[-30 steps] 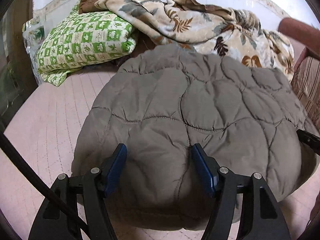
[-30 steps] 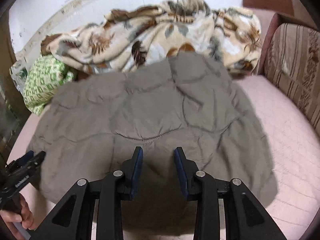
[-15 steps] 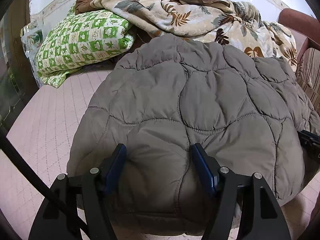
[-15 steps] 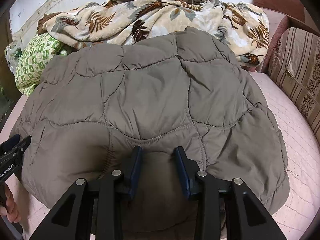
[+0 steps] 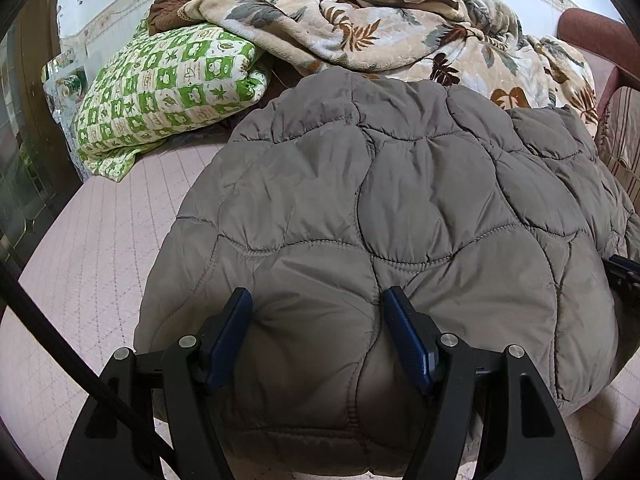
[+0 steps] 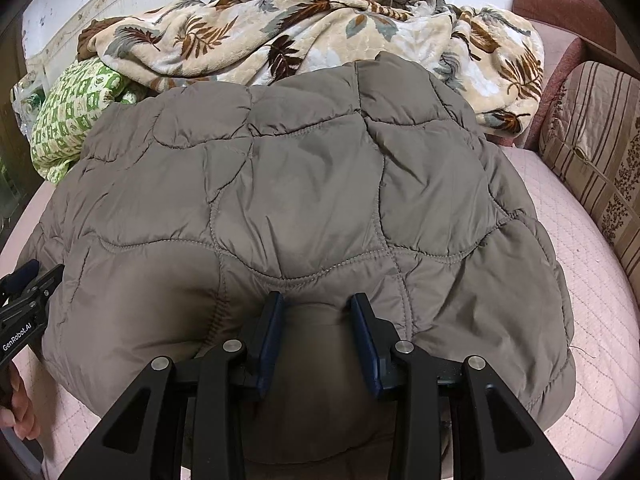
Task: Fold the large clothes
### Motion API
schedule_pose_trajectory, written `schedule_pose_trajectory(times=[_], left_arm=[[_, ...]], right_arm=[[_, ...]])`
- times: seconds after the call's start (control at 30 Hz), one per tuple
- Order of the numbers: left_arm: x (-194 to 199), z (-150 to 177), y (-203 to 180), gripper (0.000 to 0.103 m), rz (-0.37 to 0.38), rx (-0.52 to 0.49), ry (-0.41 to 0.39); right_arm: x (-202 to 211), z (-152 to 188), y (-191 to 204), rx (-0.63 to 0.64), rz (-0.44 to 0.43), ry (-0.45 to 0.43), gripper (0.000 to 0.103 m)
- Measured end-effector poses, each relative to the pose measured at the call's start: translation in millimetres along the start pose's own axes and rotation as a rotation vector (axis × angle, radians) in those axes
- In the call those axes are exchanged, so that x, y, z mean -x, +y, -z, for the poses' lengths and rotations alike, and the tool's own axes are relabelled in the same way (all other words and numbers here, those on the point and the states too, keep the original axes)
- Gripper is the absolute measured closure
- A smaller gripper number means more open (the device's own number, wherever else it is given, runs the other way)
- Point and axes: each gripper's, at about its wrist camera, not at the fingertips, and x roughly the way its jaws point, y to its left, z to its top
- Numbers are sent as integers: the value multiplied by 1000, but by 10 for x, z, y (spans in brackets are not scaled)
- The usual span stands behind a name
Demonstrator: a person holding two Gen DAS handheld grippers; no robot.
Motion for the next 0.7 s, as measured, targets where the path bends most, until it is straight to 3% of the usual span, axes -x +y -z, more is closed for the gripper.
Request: schedule_pose_trajectory(times=[0.43, 0.7], left_arm=[[78, -28, 7, 35, -12, 7, -22], [151, -65, 33, 35, -24, 18, -43]], right_arm=[[187, -85, -102, -66, -37, -29, 62], [305, -138, -290, -141, 7, -83, 62]])
